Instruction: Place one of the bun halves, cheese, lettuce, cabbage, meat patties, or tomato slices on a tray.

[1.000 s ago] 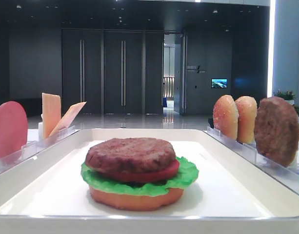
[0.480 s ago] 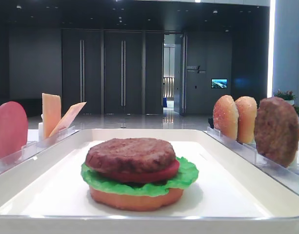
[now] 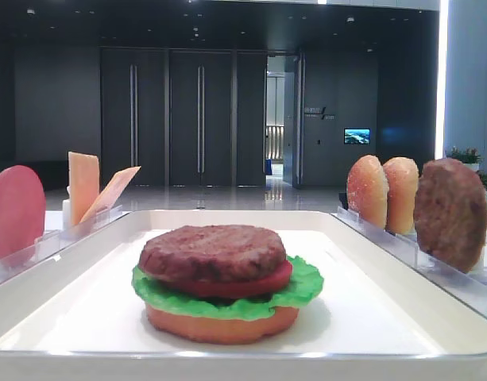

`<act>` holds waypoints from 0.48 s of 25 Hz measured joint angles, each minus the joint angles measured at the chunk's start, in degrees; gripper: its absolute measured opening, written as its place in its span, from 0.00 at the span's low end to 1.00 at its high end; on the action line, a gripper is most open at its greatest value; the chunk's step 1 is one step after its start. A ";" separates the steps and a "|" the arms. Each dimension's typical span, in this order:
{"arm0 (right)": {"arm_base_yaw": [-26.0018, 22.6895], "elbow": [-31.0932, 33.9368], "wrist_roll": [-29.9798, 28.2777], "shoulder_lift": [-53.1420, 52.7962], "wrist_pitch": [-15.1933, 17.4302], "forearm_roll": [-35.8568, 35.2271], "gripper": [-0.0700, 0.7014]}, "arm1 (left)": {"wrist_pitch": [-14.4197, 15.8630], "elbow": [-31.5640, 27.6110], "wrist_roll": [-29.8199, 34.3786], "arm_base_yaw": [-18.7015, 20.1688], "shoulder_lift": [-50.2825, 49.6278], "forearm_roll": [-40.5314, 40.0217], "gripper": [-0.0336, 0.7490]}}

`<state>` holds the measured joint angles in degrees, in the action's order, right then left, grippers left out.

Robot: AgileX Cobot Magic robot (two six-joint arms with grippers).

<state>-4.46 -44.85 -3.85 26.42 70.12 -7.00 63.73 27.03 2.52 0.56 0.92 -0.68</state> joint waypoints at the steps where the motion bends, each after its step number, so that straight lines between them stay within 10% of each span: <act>1: 0.00 0.60 0.00 -2.41 0.00 0.00 0.63 | 0.00 0.00 0.00 0.00 0.00 0.00 0.48; 12: 0.00 7.50 0.00 -20.42 0.12 0.00 0.63 | 0.00 0.00 0.00 0.00 0.00 0.05 0.48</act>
<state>-4.46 -37.35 -3.85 6.00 70.25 -7.00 63.73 27.03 2.52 0.56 0.92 -0.62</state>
